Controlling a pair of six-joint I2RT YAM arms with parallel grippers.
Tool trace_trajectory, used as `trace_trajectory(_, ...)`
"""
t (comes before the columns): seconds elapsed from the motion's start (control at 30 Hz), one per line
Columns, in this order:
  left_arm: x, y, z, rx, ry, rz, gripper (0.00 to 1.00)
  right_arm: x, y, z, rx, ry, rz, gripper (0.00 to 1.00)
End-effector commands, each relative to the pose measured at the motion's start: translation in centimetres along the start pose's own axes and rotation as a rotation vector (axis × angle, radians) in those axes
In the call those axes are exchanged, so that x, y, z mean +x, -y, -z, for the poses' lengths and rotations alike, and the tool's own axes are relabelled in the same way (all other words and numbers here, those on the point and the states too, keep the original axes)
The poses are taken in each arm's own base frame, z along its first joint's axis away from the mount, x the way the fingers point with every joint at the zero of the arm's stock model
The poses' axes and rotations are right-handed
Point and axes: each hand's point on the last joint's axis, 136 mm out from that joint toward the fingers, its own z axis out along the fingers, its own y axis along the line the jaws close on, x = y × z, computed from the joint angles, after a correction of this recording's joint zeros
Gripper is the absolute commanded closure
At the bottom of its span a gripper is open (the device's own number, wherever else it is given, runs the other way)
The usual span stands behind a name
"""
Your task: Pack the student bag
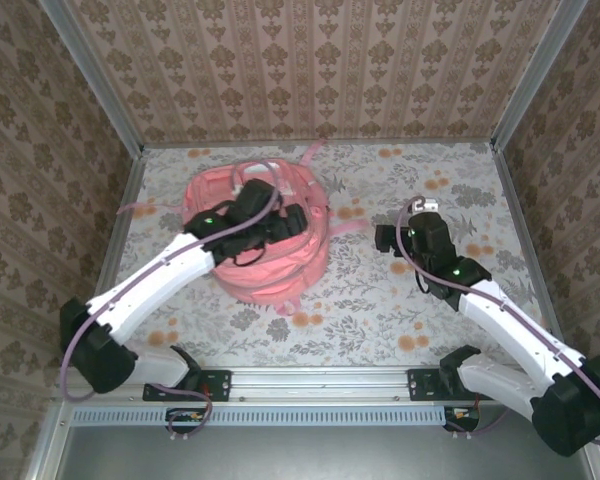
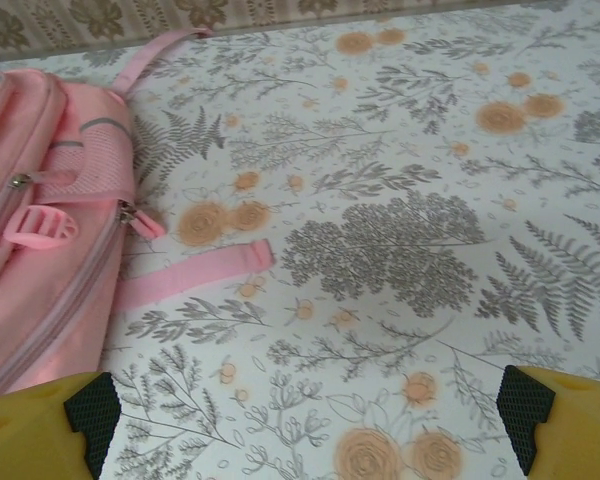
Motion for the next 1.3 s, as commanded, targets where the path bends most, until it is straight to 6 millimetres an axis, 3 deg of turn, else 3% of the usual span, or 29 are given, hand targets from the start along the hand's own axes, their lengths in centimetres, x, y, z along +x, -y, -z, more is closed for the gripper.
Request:
trace_trajectory(0.0,-2.0,-8.7,2.2,-0.205,0.039,-0.020,0.00,0.4,1.4,0.6,0.050,0.005,-0.009,0.00)
trace_trajectory(0.1,-3.2,-14.0,2.3,-0.233,0.077,0.072,0.00,0.2,1.3,0.5,0.050,0.008,-0.009,0.00)
trace_trajectory(0.3,-4.5,-22.2,2.1,-0.374,0.164,0.086,0.00,0.2,2.5,-0.3,0.117,0.020,0.053,0.00)
trace_trajectory(0.5,-6.0,-28.1,0.0,-0.586,0.215,-0.032,0.00,0.3,4.7,-1.6,0.203,0.131,0.118,0.00)
trace_trajectory(0.63,-7.0,-30.4,-2.4,-0.671,0.228,-0.061,0.00,0.9,7.1,-2.9,0.289,0.155,0.147,0.00)
trace_trajectory(0.73,-8.0,-30.9,-4.2,-0.682,0.247,-0.092,0.00,1.3,9.1,-4.6,0.349,0.120,0.149,0.00)
trace_trajectory(0.9,-9.4,-29.2,-6.9,-0.578,0.409,-0.235,0.00,1.7,11.6,-7.5,0.334,0.141,0.072,0.00)
trace_trajectory(1.1,-9.9,-26.7,-8.7,-0.471,0.479,-0.434,0.00,0.2,12.0,-9.5,0.260,0.183,0.022,0.00)
trace_trajectory(1.27,-8.9,-26.1,-8.4,-0.399,0.549,-0.459,0.00,2.1,10.5,-10.6,0.141,0.267,0.034,0.00)
